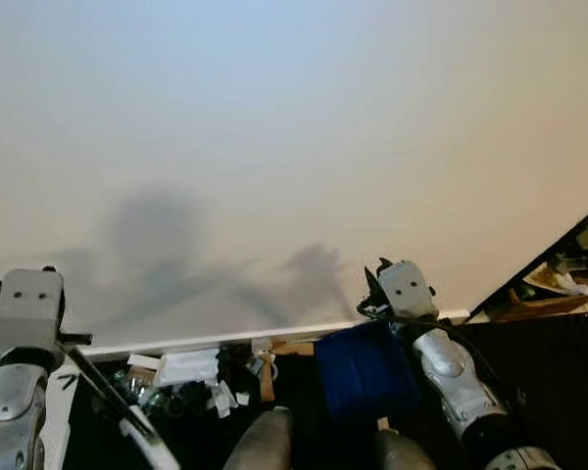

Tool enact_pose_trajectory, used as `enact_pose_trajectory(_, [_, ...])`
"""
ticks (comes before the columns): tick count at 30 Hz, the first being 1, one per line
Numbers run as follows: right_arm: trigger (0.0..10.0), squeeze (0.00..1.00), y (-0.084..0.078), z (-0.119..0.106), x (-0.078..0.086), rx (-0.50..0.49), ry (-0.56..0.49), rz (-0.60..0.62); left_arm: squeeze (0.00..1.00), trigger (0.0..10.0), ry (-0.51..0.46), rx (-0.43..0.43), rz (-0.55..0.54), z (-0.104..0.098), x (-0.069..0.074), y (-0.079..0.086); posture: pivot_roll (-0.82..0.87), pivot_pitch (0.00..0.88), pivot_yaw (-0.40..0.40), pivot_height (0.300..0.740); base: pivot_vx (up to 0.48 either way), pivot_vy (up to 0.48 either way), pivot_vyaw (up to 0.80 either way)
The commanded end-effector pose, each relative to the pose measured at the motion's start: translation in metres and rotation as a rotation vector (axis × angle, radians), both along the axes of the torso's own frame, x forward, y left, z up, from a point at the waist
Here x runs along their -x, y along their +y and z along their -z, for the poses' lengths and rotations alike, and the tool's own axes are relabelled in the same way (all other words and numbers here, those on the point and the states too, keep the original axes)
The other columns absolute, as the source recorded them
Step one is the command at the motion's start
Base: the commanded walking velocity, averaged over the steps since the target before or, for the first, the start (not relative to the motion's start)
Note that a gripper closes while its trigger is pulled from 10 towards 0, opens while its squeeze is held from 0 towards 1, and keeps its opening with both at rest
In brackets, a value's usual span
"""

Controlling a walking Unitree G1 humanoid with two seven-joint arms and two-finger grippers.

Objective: Sweep floor

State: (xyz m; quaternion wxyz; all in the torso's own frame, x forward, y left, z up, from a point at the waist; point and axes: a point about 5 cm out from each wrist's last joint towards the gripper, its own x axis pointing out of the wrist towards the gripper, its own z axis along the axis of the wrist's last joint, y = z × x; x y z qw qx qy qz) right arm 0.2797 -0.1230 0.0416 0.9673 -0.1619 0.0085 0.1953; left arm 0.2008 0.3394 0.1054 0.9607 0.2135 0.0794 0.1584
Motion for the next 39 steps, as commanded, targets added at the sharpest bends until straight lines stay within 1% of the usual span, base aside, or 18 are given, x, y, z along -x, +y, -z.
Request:
enact_pose_trajectory(1, [10.0,0.0,-0.003,0.025,0.013,0.001,0.166,-0.004,0.13,10.0,0.005,-0.109,-0.013,-0.004,0.002,0.011,0.24,0.14,0.004,0.74,0.0,0.0,0.0])
enact_pose_trajectory(2, [10.0,0.0,-0.003,0.025,0.013,-0.007,0.18,-0.003,0.17,10.0,0.008,-0.122,-0.012,-0.003,0.002,0.012,0.24,0.139,0.002,0.74,0.0,0.0,0.0])
enact_pose_trajectory(3, [10.0,0.0,-0.003,0.025,0.012,-0.028,0.202,0.003,0.26,10.0,0.015,-0.14,-0.005,-0.001,0.001,0.013,0.24,0.137,0.001,0.74,0.0,0.0,0.0])
enact_pose_trajectory(5, [10.0,0.0,-0.002,0.026,0.011,-0.068,0.242,0.016,0.27,10.0,0.027,-0.159,0.004,0.002,0.001,0.014,0.24,0.135,0.0,0.74,0.0,0.0,0.0])
enact_pose_trajectory(7, [10.0,0.0,-0.003,0.029,0.009,-0.108,0.291,0.069,0.41,10.0,0.049,-0.173,-0.004,0.009,0.002,0.018,0.23,0.13,-0.004,0.74,0.0,0.0,0.0])
enact_pose_trajectory(9, [10.0,0.0,-0.007,0.033,0.009,-0.14,0.327,0.129,0.43,10.0,0.067,-0.179,-0.011,0.015,0.004,0.021,0.23,0.127,-0.008,0.74,0.0,0.0,0.0])
enact_pose_trajectory(11, [10.0,0.0,-0.01,0.035,0.009,-0.156,0.34,0.167,0.43,10.0,0.077,-0.182,-0.012,0.018,0.005,0.023,0.23,0.128,-0.009,0.74,0.0,0.0,0.0])
enact_pose_trajectory(13, [10.0,0.0,-0.013,0.035,0.009,-0.219,0.343,0.211,0.34,10.0,0.074,-0.156,-0.014,0.023,0.006,0.026,0.22,0.127,-0.01,0.74,0.0,0.0,0.0])
enact_pose_trajectory(15, [10.0,0.0,-0.015,0.033,0.009,-0.244,0.326,0.224,0.31,10.0,0.058,-0.147,-0.02,0.024,0.005,0.027,0.22,0.127,-0.009,0.74,0.0,0.0,0.0])
enact_pose_trajectory(17, [10.0,0.0,-0.016,0.032,0.009,-0.254,0.316,0.226,0.31,10.0,0.05,-0.134,-0.021,0.026,0.004,0.027,0.22,0.127,-0.009,0.74,0.0,0.0,0.0])
enact_pose_trajectory(19, [10.0,0.0,-0.019,0.027,0.007,-0.299,0.271,0.236,0.38,10.0,0.03,-0.094,-0.005,0.03,-0.001,0.025,0.2,0.131,0.001,0.74,0.0,0.0,0.0])
enact_pose_trajectory(23, [10.0,0.0,-0.019,0.023,0.005,-0.303,0.232,0.22,0.37,10.0,0.015,-0.062,-0.003,0.033,-0.007,0.02,0.18,0.136,0.021,0.74,0.0,0.0,0.0])
enact_pose_trajectory(26, [10.0,0.0,-0.014,0.02,0.003,-0.275,0.214,0.173,0.35,10.0,0.021,-0.051,0.047,0.037,-0.014,0.011,0.18,0.138,0.033,0.74,0.0,0.0,0.0])
enact_pose_trajectory(27, [10.0,0.0,-0.009,0.019,0.0,-0.25,0.207,0.134,0.35,10.0,0.035,-0.051,0.118,0.041,-0.019,-0.001,0.18,0.139,0.036,0.74,0.0,0.0,0.0])
enact_pose_trajectory(29, [10.0,0.0,-0.003,0.016,-0.004,-0.241,0.201,0.107,0.35,10.0,0.046,-0.063,0.185,0.043,-0.023,-0.01,0.19,0.141,0.049,0.74,0.0,0.0,0.0])
enact_pose_trajectory(30, [10.0,0.0,-0.003,0.016,-0.004,-0.241,0.201,0.107,0.35,10.0,0.046,-0.063,0.185,0.043,-0.023,-0.01,0.19,0.141,0.049,0.74,0.0,0.0,0.0])
enact_pose_trajectory(35, [10.0,0.0,0.021,0.003,-0.014,-0.226,0.156,-0.012,0.33,10.0,0.068,-0.097,0.356,0.048,-0.03,-0.026,0.19,0.152,0.046,0.74,0.0,0.0,0.0])
enact_pose_trajectory(39, [10.0,0.0,0.032,-0.004,-0.017,-0.21,0.129,-0.073,0.35,10.0,0.064,-0.076,0.396,0.048,-0.036,-0.032,0.19,0.17,0.043,0.74,0.0,0.0,0.0])
